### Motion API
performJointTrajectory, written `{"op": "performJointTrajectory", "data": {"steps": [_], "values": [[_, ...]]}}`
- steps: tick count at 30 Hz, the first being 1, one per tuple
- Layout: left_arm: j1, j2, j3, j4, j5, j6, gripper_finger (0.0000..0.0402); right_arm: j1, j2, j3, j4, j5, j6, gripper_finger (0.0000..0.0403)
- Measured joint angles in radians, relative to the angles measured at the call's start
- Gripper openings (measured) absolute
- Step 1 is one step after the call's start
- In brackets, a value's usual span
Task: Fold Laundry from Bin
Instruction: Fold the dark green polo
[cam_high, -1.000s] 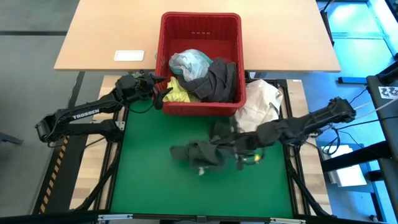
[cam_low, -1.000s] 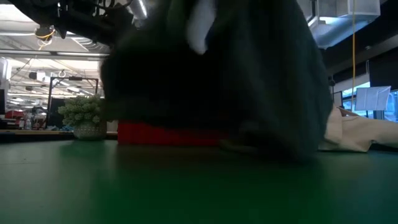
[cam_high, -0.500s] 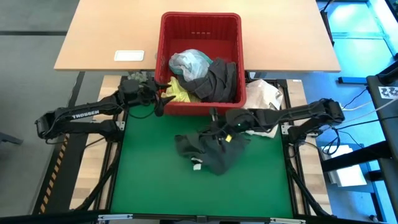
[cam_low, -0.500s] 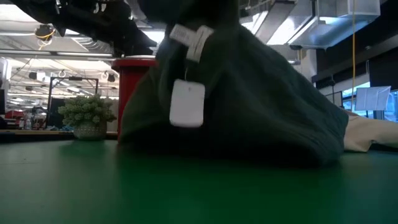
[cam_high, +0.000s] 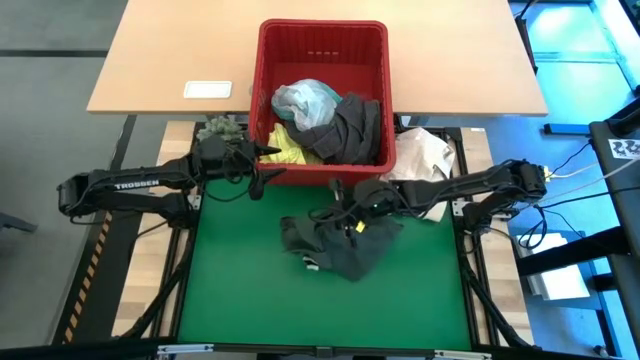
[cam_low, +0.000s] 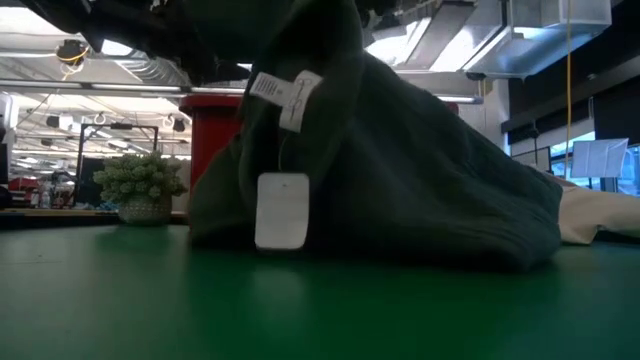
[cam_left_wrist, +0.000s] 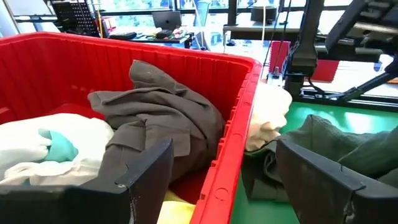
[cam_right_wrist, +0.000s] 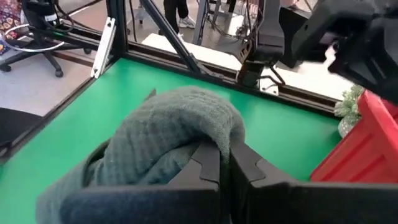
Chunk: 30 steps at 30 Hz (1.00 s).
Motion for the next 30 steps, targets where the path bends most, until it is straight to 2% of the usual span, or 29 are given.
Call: {"op": "performJointTrajectory", "data": {"steps": [6, 12, 19, 26, 30], "values": [[-0.035, 0.0, 0.0, 0.001, -0.006, 0.006, 0.0276, -0.027, -0.003, -0.092, 0.093, 0.003, 0.052, 0.0001], [-0.076, 0.0, 0.0, -0.013, -0.009, 0.008, 0.0276, -0.026, -0.003, -0.123, 0.093, 0.002, 0.07, 0.0002], [-0.084, 0.011, 0.0, -0.071, -0.123, 0.008, 0.0276, -0.025, -0.003, -0.124, -0.012, -0.016, 0.07, 0.0009], [-0.084, 0.101, 0.0, -0.063, -0.148, 0.037, 0.0276, -0.025, -0.003, -0.124, -0.043, 0.046, 0.069, 0.0017], [-0.084, 0.154, -0.001, -0.053, -0.271, 0.11, 0.0276, -0.025, -0.003, -0.124, -0.043, 0.064, 0.069, 0.0021]]}}
